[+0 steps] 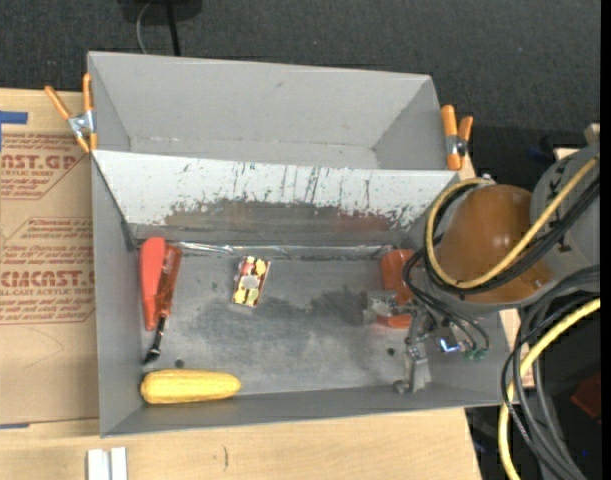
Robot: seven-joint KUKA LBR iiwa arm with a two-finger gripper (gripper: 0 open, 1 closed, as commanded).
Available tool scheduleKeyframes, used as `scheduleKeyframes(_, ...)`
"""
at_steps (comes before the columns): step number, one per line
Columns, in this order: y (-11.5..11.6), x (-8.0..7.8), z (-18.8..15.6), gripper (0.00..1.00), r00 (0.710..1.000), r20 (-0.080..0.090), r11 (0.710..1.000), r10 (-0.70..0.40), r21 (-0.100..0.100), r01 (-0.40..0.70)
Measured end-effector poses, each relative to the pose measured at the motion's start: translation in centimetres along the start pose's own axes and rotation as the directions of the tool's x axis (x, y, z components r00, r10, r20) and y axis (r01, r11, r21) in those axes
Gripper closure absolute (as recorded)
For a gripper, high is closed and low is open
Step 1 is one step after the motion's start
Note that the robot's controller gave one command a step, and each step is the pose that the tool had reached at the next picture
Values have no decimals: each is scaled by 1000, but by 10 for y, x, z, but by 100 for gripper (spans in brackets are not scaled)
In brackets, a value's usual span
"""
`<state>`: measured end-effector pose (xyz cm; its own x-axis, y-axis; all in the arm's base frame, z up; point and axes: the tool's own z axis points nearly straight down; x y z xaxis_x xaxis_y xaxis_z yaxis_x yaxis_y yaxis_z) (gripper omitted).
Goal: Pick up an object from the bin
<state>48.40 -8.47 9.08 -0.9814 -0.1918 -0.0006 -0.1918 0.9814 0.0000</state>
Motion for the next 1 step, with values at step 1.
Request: scheduleKeyframes(1,-10,-34,-38,0,998,-7,998,-62,-3,62)
